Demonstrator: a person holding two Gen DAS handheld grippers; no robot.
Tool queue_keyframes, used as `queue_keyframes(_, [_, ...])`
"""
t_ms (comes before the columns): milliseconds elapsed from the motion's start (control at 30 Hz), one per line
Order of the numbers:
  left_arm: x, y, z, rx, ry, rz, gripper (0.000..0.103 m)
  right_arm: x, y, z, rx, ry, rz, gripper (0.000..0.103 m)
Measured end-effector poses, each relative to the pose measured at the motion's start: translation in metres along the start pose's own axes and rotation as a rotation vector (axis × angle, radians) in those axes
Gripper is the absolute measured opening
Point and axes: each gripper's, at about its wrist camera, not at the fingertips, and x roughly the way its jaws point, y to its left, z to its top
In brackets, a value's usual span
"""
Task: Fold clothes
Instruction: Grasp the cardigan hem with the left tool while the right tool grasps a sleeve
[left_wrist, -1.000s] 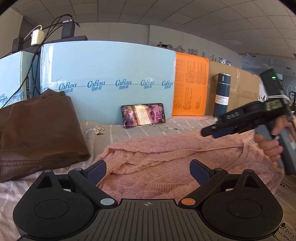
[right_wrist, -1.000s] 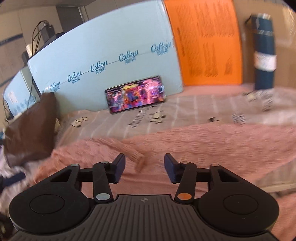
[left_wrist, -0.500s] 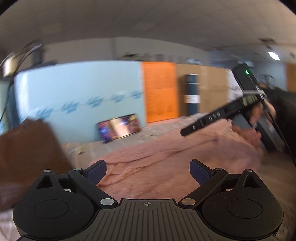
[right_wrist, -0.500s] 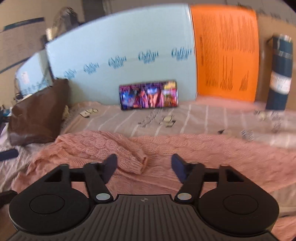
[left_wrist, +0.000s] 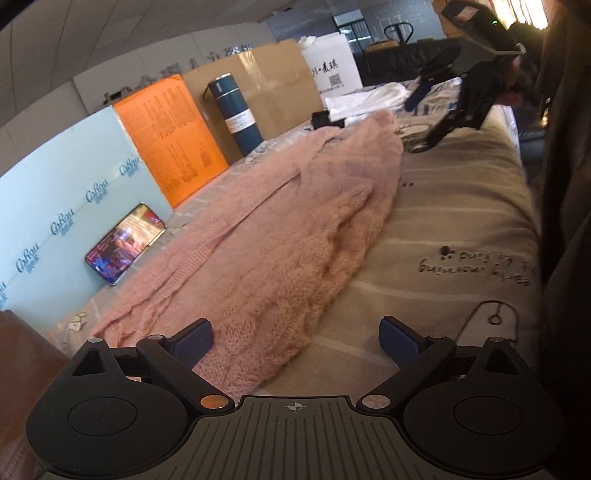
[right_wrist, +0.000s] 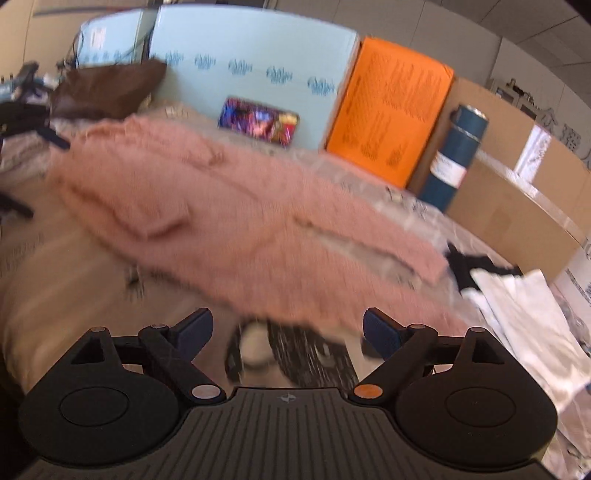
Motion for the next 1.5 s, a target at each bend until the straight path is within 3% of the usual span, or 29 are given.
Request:
queue_keyframes(100, [0.010, 0.002, 0.002, 0.012, 0.007, 0.073, 0.099, 0.010, 0.004, -0.008, -0.045, 0.043, -0.034, 0.088])
queue_keyframes(200, [0.015, 0.005, 0.003, 0.017, 0.002, 0.110, 0.098, 0.019, 0.009, -0.005, -0.089, 0.007, -0.043, 0.088])
queue_keyframes(267, [0.014, 0.006, 0.001, 0.027, -0.005, 0.131, 0.089, 0.025, 0.014, 0.000, -0.151, -0.023, -0.059, 0.088])
queue_keyframes(300, [0.014, 0.009, -0.001, 0.024, -0.014, 0.129, 0.072, 0.028, 0.013, 0.003, -0.172, -0.033, -0.057, 0.088])
queue_keyframes(333, [0.014, 0.014, -0.003, -0.003, -0.021, 0.114, 0.046, 0.031, 0.011, 0.007, -0.186, -0.042, -0.050, 0.086])
queue_keyframes(400, [0.016, 0.025, -0.007, -0.075, -0.022, 0.082, 0.031, 0.037, 0.006, 0.014, -0.216, -0.058, -0.037, 0.070])
queue_keyframes(467, [0.016, 0.035, -0.007, -0.123, -0.044, 0.064, 0.024, 0.042, -0.014, 0.024, -0.142, -0.075, -0.045, 0.029])
queue_keyframes(567, [0.012, 0.054, -0.002, -0.201, -0.109, 0.076, 0.021, 0.043, -0.048, 0.037, -0.020, -0.137, -0.035, 0.013])
queue_keyframes(633, [0.014, 0.070, 0.003, -0.256, -0.150, 0.085, 0.020, 0.044, -0.065, 0.047, 0.025, -0.185, -0.002, 0.010])
queue_keyframes(800, [0.036, 0.116, 0.013, -0.367, -0.160, 0.079, 0.019, 0.064, -0.091, 0.080, 0.031, -0.210, 0.031, 0.008])
queue_keyframes(1033, [0.079, 0.169, 0.015, -0.535, -0.054, 0.056, 0.020, 0.118, -0.121, 0.108, 0.032, -0.105, 0.087, 0.008])
queue_keyframes(1100, [0.088, 0.178, 0.011, -0.581, -0.039, 0.060, 0.025, 0.132, -0.129, 0.108, 0.059, -0.081, 0.104, 0.008])
queue_keyframes(1167, [0.091, 0.184, 0.009, -0.615, -0.051, 0.069, 0.030, 0.141, -0.137, 0.106, 0.092, -0.063, 0.105, 0.015])
queue_keyframes(1233, [0.093, 0.186, 0.008, -0.627, -0.061, 0.127, 0.051, 0.145, -0.146, 0.102, 0.127, -0.047, 0.082, 0.027])
queue_keyframes(1367, [0.103, 0.189, 0.007, -0.640, -0.041, 0.187, 0.054, 0.145, -0.168, 0.089, 0.192, -0.017, 0.000, 0.032])
queue_keyframes(1500, [0.113, 0.190, 0.005, -0.674, -0.018, 0.250, 0.071, 0.133, -0.186, 0.066, 0.307, -0.031, -0.030, 0.043])
